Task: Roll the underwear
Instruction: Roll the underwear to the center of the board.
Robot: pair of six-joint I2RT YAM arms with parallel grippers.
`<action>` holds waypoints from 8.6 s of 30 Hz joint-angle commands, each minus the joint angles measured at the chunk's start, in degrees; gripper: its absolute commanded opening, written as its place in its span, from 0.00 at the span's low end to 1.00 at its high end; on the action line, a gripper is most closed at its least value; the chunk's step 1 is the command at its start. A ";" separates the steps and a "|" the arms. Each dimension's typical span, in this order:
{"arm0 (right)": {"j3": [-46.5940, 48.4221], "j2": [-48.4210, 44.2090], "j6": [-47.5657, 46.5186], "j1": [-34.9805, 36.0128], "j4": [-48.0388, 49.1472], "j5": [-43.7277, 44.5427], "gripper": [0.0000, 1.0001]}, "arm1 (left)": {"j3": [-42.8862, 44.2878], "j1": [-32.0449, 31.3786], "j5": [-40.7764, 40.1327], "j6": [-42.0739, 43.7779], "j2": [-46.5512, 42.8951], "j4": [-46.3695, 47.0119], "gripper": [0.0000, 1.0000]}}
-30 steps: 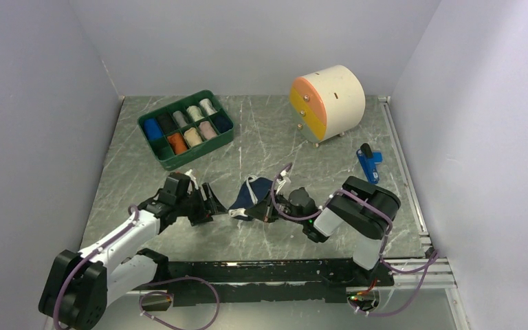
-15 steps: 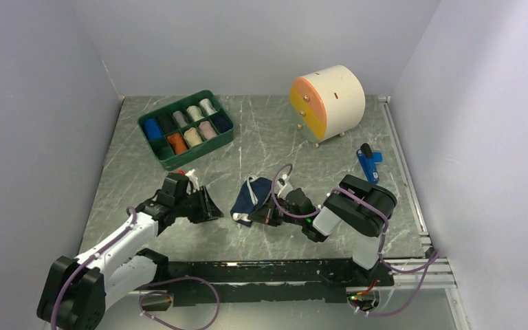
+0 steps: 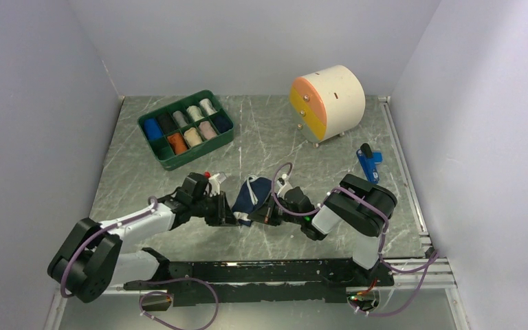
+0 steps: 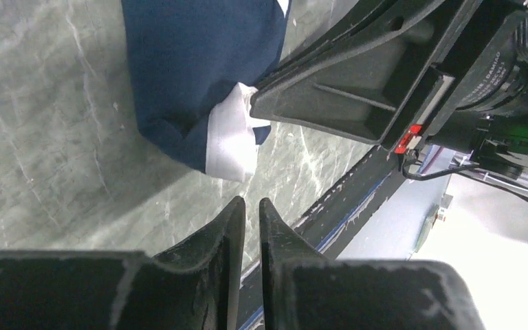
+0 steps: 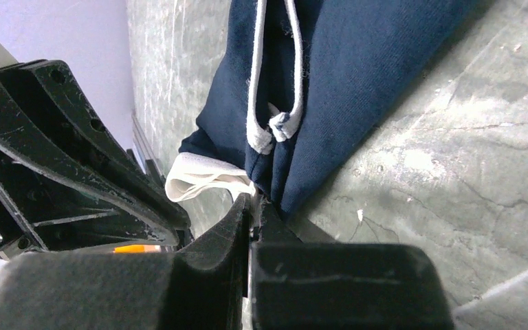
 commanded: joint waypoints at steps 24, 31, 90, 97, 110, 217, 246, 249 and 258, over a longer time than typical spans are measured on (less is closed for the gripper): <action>0.89 -7.55 -9.57 -0.70 -3.57 0.05 0.33 | 6.81 -0.53 -9.60 4.05 12.90 9.34 0.10; 5.92 -10.74 -21.55 0.04 -16.95 -1.15 0.40 | 7.66 -0.49 -10.96 3.81 12.92 8.64 0.09; 8.61 -8.51 -88.53 19.53 -21.00 17.60 0.00 | 9.23 6.09 -5.00 -3.78 11.89 8.10 0.46; 7.07 -6.99 -79.83 19.37 -15.00 14.37 0.00 | 6.46 8.92 -8.17 -3.71 -0.33 0.57 0.66; 5.00 -5.86 -67.74 17.65 -7.97 7.87 0.00 | -7.87 8.83 -6.51 -8.90 -15.81 1.37 0.71; 9.32 -20.88 -45.20 1.26 -36.70 1.50 0.53 | 5.85 -2.93 -18.74 0.79 8.01 -1.42 0.20; 12.04 -10.14 -79.85 22.72 -27.08 23.52 0.22 | 8.36 -3.05 -15.82 0.36 9.99 -3.41 0.21; 9.02 -11.84 -74.60 22.22 -24.02 19.88 0.08 | 9.34 -3.03 -16.45 -0.51 9.66 -4.75 0.30; 1.10 -9.49 -46.10 12.91 -6.73 4.02 0.06 | 11.11 -2.11 -15.40 -6.09 3.07 -5.86 0.60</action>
